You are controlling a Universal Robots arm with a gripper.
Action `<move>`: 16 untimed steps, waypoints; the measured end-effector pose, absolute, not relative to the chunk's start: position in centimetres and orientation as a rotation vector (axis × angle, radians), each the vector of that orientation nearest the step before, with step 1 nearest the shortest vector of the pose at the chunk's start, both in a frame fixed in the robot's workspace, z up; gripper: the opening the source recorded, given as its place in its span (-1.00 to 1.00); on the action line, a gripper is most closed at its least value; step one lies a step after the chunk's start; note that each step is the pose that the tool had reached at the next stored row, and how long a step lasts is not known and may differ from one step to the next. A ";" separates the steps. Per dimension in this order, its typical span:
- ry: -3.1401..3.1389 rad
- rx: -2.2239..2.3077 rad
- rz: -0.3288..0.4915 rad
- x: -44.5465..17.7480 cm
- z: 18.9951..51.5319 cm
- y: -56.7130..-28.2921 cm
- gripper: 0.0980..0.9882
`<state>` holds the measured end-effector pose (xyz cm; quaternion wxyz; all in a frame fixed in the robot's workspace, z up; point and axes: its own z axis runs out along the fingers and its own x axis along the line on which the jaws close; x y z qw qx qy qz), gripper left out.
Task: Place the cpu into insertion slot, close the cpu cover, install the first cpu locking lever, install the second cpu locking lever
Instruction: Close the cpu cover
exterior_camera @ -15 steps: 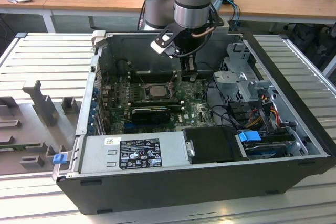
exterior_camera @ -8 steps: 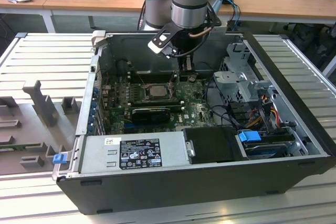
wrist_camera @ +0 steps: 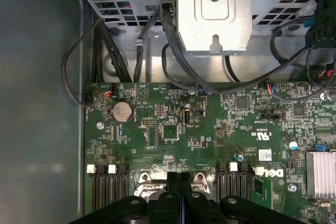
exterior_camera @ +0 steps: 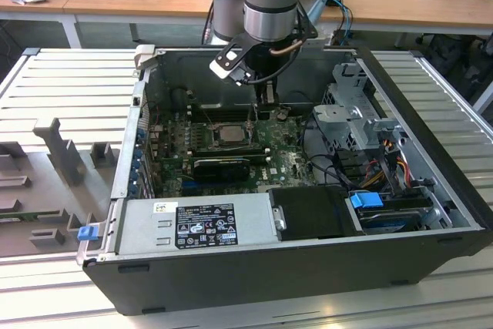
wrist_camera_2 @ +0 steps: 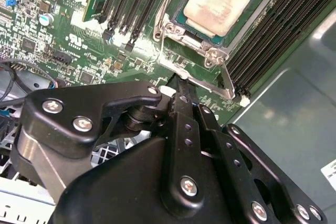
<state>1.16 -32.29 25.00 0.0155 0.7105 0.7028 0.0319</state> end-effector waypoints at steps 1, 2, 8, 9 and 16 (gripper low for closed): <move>2.186 2.211 0.099 1.1 25.0 -32.3 -0.98; 2.186 2.211 0.099 0.9 25.0 -32.3 -0.98; 2.186 2.211 0.099 0.4 25.0 -32.3 -0.98; 2.186 2.210 0.099 0.3 25.0 -32.3 -0.98; 2.186 2.211 0.099 -0.1 25.0 -32.3 -0.98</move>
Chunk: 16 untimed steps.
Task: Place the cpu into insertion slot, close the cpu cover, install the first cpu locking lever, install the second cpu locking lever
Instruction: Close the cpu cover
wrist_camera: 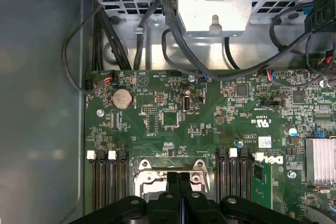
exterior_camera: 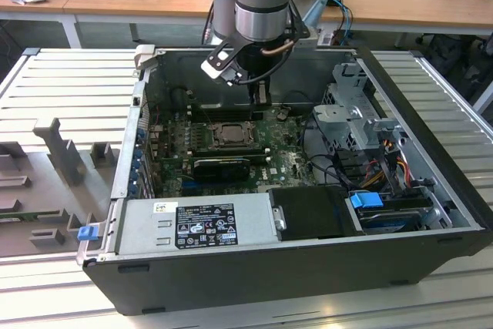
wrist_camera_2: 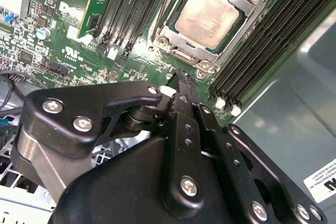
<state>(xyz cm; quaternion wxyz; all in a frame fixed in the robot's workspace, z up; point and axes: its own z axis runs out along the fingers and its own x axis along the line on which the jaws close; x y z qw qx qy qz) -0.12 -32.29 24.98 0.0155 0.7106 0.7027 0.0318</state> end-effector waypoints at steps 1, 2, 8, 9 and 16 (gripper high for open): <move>2.186 2.211 0.099 -0.2 24.9 -32.3 -0.98; 2.186 2.211 0.099 -0.3 24.9 -32.3 -0.98; 2.195 2.203 0.100 -1.5 23.8 -32.3 -0.98; 2.196 2.202 0.100 -1.6 23.6 -32.3 -0.98; 2.204 2.195 0.101 -3.9 23.0 -32.3 -0.98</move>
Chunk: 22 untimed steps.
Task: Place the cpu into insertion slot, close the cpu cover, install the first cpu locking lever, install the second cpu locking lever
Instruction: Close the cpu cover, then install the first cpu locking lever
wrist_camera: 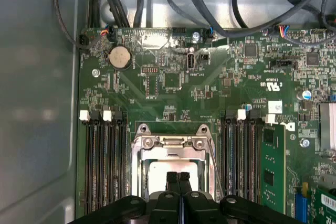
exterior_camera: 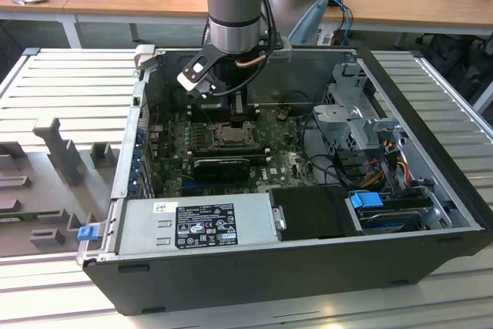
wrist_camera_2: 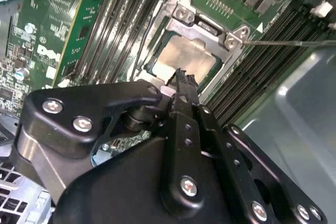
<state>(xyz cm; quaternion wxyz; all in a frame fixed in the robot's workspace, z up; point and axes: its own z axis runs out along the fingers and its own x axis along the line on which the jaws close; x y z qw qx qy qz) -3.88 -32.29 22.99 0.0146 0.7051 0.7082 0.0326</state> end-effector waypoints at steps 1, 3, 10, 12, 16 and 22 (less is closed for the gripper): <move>2.205 2.195 0.102 -3.9 23.0 -32.3 -0.98; 2.205 2.195 0.102 -4.2 23.0 -32.3 -0.98; 2.205 2.195 0.102 -4.5 23.1 -32.3 -0.98; 2.205 2.195 0.102 -4.5 23.1 -32.3 -0.98; 2.205 2.195 0.102 -4.5 23.3 -32.3 -0.98; 2.205 2.195 0.102 -4.5 23.5 -32.3 -0.98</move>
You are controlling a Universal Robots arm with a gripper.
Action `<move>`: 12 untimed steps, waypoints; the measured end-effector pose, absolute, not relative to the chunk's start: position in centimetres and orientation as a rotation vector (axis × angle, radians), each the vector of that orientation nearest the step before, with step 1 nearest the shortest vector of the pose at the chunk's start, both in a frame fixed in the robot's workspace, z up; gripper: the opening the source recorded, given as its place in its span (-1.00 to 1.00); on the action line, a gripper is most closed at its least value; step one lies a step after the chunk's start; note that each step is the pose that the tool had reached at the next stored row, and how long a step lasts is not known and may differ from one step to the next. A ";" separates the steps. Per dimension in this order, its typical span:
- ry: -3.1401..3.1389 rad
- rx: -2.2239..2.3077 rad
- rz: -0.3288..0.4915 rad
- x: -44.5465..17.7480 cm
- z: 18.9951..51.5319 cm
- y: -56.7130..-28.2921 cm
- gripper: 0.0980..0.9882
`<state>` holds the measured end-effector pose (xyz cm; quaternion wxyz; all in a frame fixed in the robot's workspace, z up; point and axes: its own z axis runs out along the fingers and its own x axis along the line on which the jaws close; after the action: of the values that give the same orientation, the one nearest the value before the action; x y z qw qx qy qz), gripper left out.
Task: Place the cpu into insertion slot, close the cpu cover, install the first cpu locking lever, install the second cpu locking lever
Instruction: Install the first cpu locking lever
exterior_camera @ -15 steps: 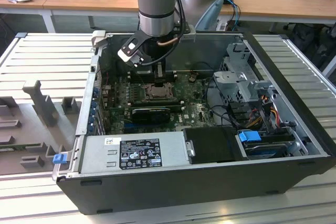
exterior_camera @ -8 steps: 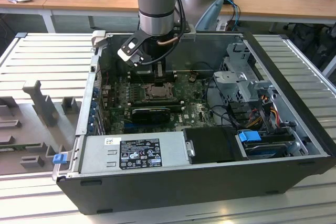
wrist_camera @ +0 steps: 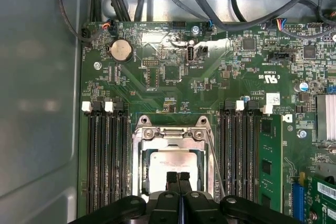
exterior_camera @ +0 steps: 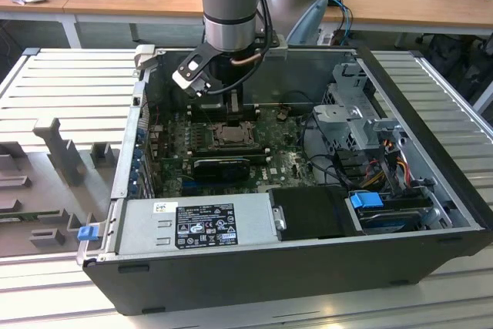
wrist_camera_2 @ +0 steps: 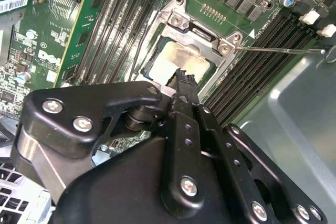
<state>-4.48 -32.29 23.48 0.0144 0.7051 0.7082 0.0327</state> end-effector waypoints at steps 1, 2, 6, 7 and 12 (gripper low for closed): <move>2.205 2.195 0.102 -4.5 23.6 -32.3 -0.98; 2.205 2.195 0.102 -4.5 23.8 -32.3 -0.98; 2.205 2.195 0.102 -4.5 24.0 -32.3 -0.98; 2.205 2.195 0.102 -4.5 24.0 -32.3 -0.98; 2.205 2.195 0.101 -4.5 24.2 -32.3 -0.98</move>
<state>-4.48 -32.30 24.18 0.0145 0.7051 0.7082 0.0326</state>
